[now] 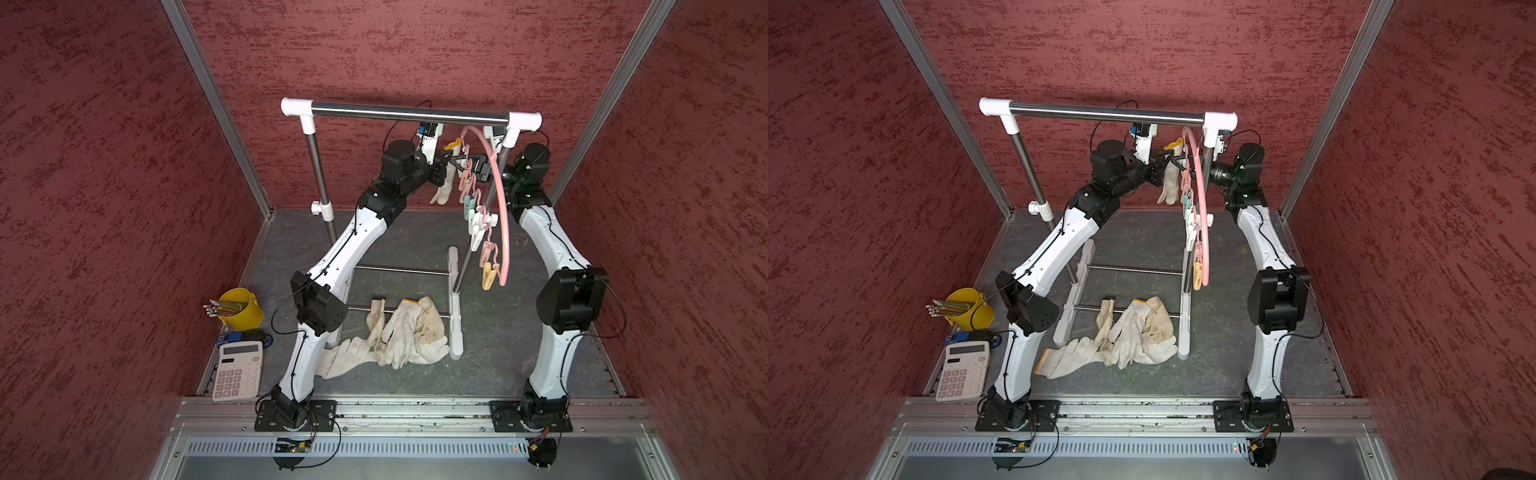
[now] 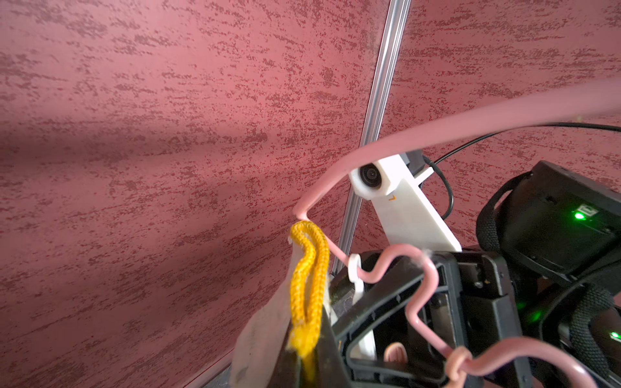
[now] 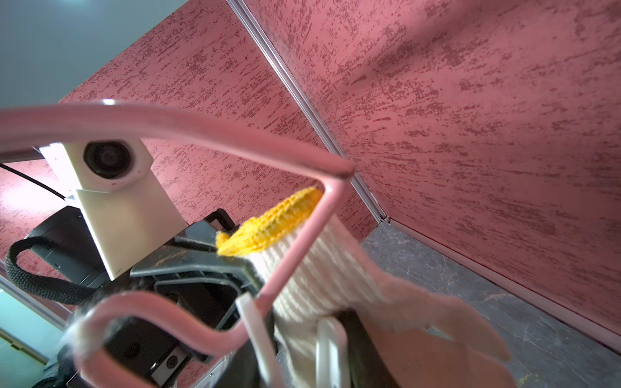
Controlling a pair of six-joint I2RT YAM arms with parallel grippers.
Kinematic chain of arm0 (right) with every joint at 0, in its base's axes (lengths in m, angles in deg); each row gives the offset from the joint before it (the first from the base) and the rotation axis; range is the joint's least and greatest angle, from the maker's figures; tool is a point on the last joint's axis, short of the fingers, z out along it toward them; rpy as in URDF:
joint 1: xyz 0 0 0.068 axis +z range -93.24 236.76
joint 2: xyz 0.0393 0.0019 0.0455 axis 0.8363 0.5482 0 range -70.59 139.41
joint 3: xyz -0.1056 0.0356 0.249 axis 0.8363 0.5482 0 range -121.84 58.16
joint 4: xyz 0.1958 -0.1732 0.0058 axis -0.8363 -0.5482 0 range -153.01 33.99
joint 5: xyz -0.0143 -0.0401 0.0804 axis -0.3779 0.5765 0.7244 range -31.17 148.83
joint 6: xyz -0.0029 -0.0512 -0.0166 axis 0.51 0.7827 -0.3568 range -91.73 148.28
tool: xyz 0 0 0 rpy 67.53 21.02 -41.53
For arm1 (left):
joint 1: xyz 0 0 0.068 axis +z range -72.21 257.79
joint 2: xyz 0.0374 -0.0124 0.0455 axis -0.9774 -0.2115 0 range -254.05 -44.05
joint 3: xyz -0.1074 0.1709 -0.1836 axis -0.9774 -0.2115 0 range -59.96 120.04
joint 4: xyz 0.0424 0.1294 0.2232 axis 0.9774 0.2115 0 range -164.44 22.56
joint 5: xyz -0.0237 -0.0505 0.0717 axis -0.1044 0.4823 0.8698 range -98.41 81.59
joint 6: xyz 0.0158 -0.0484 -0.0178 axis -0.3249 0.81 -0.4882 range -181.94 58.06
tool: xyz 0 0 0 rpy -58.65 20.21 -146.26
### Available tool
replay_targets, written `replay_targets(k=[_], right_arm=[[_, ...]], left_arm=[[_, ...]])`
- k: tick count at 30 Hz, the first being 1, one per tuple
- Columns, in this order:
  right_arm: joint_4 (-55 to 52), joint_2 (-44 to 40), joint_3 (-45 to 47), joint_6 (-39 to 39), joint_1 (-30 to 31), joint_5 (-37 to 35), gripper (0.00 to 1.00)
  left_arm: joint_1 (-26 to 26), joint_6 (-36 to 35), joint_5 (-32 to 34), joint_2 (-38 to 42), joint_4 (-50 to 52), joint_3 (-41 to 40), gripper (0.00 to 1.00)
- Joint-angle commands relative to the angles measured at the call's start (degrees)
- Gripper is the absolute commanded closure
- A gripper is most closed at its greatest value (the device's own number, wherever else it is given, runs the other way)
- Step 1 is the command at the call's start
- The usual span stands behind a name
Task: Clip the gloves onto a hanger to dry
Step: Open the clamp at the hanger.
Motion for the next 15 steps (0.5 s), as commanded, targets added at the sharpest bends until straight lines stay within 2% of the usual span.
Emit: replay_targets(k=[1,5,8,11,13,15], right_arm=[[0.4,1.1,-3.5,-0.5,0.1,-0.1,0.73],[-1.4,1.8,-5.9,0.0,0.1,-0.3,0.76],[-2.3,2.0,-7.1,0.2,0.1,-0.4,0.75],[-3.1,2.3,-7.3,0.0,0.2,-0.3,0.66],[-3.7,2.4,-7.3,0.0,0.2,-0.2,0.56],[-4.2,2.5,-7.3,0.0,0.1,0.0,0.52]], left_arm=[[0.2,-1.6,-3.0,4.4,1.5,-5.0,1.00],[0.7,-4.2,-7.5,9.7,2.0,-15.2,1.00],[0.8,-5.5,-8.2,12.7,2.2,-21.4,1.00],[0.9,-5.2,-7.9,14.4,0.4,-25.3,1.00],[0.9,-4.7,-7.5,14.6,-0.4,-25.6,1.00],[0.9,-4.5,-7.5,14.1,-0.6,-24.5,1.00]])
